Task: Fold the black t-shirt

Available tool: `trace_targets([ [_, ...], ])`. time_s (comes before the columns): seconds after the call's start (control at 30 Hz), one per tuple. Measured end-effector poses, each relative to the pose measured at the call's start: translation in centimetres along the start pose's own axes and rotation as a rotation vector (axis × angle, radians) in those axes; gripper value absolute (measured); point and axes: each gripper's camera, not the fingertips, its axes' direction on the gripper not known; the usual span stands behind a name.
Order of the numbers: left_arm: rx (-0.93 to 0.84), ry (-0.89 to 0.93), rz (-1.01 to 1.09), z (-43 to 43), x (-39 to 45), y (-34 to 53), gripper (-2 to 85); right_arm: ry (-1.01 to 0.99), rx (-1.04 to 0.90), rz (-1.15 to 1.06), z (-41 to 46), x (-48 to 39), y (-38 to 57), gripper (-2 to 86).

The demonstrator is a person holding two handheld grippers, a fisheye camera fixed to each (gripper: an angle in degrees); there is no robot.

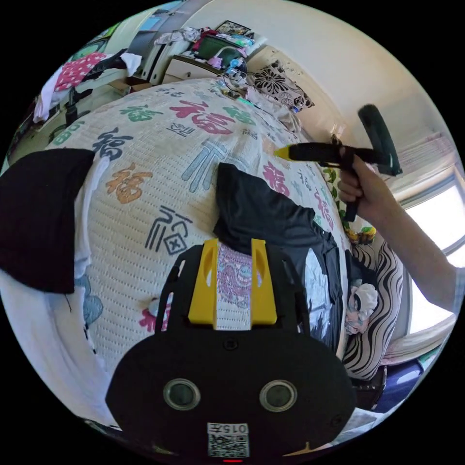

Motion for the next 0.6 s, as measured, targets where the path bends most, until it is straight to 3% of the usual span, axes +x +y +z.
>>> trace_targets([
  [0.1,-0.010,0.025,0.054,-0.5,-0.4,-1.4,10.2,0.082,-0.151,-0.068,3.8,-0.7,-5.3,8.5],
  [0.23,-0.038,0.020,0.095,-1.0,-0.7,-2.1,10.6,0.155,-0.354,-0.131,8.6,-0.8,-8.7,4.9],
  [0.4,-0.033,0.028,0.147,-2.4,-0.8,-2.6,12.6,0.056,-0.324,-0.237,6.3,-0.6,-8.6,-0.1],
  [0.6,-0.066,0.096,0.180,-2.3,-0.5,-4.3,11.9,-0.068,-0.174,-0.171,-0.2,3.4,-5.7,-0.6],
])
